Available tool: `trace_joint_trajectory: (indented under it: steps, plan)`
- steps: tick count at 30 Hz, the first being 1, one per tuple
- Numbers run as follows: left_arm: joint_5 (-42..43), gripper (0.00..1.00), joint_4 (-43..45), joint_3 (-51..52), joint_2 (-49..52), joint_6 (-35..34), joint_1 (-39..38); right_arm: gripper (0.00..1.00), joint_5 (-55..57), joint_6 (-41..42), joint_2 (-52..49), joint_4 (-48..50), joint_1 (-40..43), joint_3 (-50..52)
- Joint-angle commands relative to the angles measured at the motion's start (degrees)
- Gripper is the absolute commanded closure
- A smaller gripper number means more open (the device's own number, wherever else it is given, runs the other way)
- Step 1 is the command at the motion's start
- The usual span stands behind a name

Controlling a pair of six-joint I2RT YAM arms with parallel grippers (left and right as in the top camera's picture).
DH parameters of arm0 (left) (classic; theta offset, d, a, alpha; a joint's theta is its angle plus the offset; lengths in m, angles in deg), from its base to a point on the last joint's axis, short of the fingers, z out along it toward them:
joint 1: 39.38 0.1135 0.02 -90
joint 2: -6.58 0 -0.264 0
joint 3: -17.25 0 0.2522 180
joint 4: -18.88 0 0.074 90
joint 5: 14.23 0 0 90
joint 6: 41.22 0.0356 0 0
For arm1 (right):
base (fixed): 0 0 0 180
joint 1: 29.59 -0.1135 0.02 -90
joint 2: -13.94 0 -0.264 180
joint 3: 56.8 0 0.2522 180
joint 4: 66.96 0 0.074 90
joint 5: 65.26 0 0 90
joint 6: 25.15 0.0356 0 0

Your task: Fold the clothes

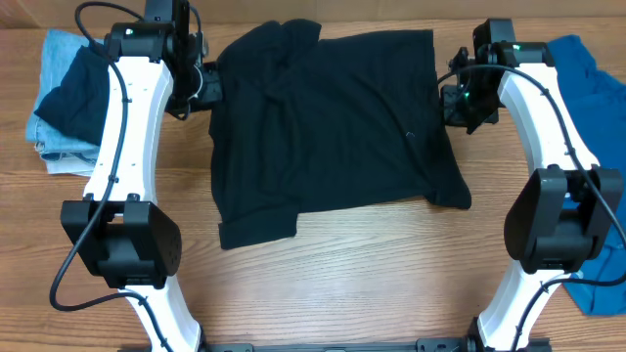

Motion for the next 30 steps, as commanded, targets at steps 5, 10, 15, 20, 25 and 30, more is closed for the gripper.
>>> trace_joint_trajectory:
  steps: [5,10,15,20,25,30]
  plan:
    - [1.3,0.96,4.5,5.6,4.5,0.3,-3.5,0.96,-0.5,0.1,0.6,3.2,0.3,5.0]
    - [1.5,0.96,6.4,8.0,10.5,0.3,-3.8,0.96,-0.5,-0.1,0.6,9.0,0.3,11.0]
    - [0.8,0.96,6.7,8.0,15.6,0.4,-3.7,0.96,-2.2,-1.1,0.6,16.5,0.3,17.6]
    - [-1.5,0.96,6.8,8.3,17.7,0.5,-3.7,0.96,-2.8,-3.1,0.5,23.0,0.3,24.5]
    - [-10.2,0.96,5.6,8.3,17.7,0.5,-3.7,0.96,7.4,-3.1,0.5,26.2,0.4,28.9]
    - [-16.2,0.96,3.8,8.3,17.7,0.5,-3.2,0.96,13.9,-3.1,0.5,29.1,1.3,28.9]
